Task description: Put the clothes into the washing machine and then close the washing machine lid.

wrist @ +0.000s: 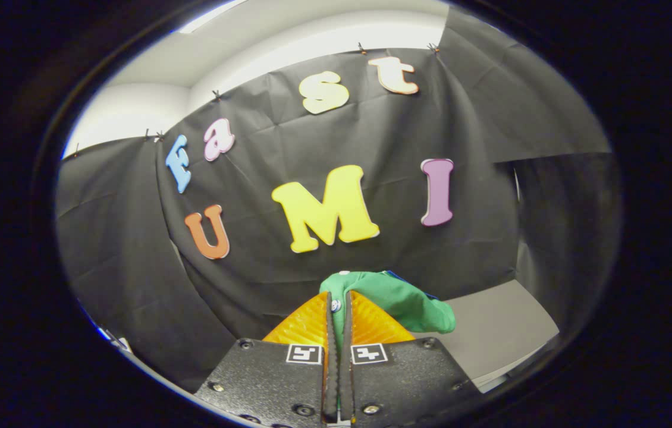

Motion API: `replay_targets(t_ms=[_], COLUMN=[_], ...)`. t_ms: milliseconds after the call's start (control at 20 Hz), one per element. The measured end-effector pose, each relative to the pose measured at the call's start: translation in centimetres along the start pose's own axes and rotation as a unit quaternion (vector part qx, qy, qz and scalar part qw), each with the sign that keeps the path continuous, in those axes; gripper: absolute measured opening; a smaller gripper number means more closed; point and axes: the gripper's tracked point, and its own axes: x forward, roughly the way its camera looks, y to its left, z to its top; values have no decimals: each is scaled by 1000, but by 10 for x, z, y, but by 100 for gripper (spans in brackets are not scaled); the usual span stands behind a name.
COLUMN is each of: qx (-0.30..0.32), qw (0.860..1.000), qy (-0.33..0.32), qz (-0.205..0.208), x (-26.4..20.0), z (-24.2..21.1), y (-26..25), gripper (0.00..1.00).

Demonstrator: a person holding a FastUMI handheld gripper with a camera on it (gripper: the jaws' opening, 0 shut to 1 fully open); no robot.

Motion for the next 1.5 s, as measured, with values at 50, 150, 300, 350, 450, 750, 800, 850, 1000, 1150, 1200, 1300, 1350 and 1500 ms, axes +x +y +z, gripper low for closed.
replay_targets(t_ms=[50,150,300,350,450,750,800,850,1000,1150,1200,1300,1350,1500], qx=[-3,-6,-9,-10,-11,-14,-14,-15,-12,-15,-13,-7,-6,-13], qw=[1000,1000,1000,999,998,990,988,986,978,970,966,959,956,947], qy=[-1,4,23,31,57,137,150,163,203,241,257,281,292,319], qz=[4,11,15,15,18,30,34,34,35,38,39,37,36,35], x=[0,4,21,28,44,99,109,120,153,182,191,207,214,235], z=[2,-2,-17,-25,-44,-116,-128,-141,-180,-221,-237,-262,-274,-309], y=[9,30,55,61,72,101,106,106,107,107,107,103,102,94], gripper=[5,5,5,5,5,5,5,5,5,5,5,5,5,5])
